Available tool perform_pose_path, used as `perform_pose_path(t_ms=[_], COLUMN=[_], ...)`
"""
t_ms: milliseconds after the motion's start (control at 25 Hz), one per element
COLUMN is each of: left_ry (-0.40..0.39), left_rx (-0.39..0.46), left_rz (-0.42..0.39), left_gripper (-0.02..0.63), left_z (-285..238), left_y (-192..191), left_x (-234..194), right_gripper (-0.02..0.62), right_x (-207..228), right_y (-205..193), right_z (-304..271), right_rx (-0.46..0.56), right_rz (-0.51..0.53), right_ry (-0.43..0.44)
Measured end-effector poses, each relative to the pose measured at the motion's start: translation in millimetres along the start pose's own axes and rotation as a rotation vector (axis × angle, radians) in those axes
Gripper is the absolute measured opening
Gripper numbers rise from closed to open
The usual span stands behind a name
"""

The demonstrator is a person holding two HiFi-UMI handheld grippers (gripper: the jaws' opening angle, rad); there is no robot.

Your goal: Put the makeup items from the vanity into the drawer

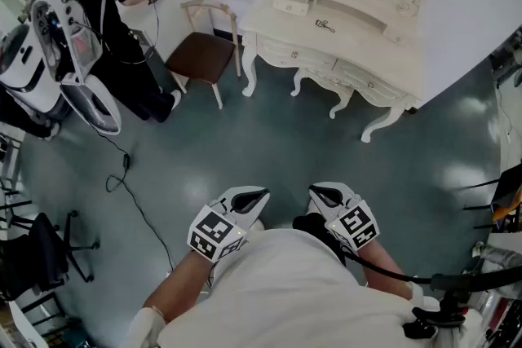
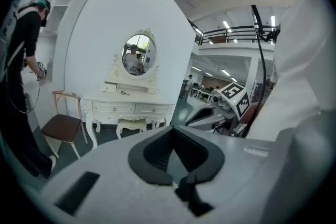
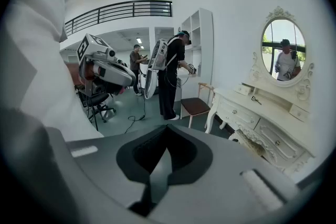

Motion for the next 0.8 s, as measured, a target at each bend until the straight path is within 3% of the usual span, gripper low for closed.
perform_pose_path(t_ms=[280, 800], left_ry=[0.000, 0.014], left_rx=[0.006, -0.046], left_rz=[-0.032, -0.057], left_gripper=[0.002, 0.002], left_z=[-14, -112], left_y=[14, 69], left_x=[-16, -45], right_gripper=[0.000, 0.002], right_x=[13, 134], right_y=[4, 22], right_z=[-5, 0], right_rx=[0.005, 0.038], right_rz=[-0.017, -0.024], right_ry=[0.002, -0.003])
Point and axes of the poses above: the fingertips, and each gripper's own axes: z backward along the fingers, x to its right, y out of its top, the point moved 1 cm from there along z, backward along the fingers, and after that the axes turned 9 degrees about -z, right-handed, at the moved point
